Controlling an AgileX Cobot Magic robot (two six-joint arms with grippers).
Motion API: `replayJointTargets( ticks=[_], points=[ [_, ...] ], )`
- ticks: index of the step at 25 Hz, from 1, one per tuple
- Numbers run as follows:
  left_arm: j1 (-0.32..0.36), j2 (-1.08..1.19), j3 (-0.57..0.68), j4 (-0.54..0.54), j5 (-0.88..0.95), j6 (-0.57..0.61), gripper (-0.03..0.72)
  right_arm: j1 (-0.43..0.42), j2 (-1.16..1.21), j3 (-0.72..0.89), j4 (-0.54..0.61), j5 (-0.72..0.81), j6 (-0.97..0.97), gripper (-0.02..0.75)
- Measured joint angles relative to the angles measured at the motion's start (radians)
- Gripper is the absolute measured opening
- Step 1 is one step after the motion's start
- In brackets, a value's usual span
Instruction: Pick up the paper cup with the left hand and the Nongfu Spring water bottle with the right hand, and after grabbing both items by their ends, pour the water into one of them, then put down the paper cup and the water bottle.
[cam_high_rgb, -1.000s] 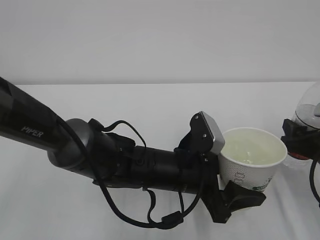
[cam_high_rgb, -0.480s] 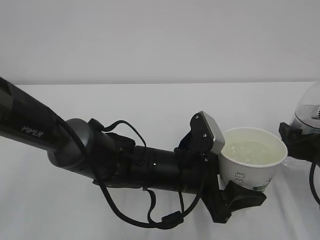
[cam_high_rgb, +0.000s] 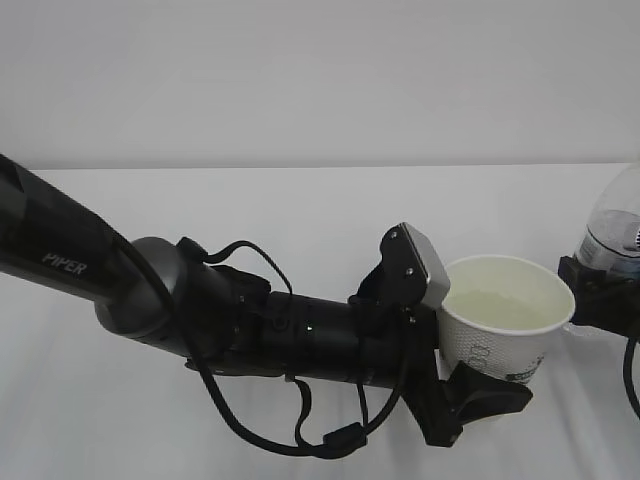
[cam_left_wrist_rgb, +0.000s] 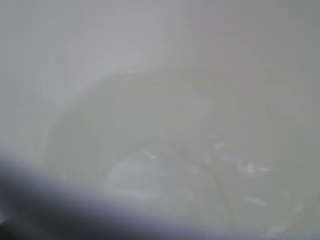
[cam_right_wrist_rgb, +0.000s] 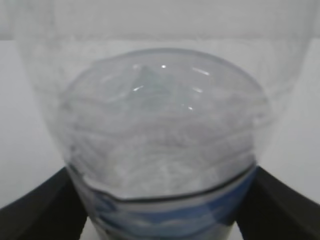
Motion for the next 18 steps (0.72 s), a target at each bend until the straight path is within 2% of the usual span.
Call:
replayJointTargets(
  ticks=[18],
  points=[
    [0.000, 0.000, 0.000, 0.000, 0.000, 0.000, 0.512, 0.000, -0.026, 0.042, -0.003, -0.006, -0.001, 0.627]
  ],
)
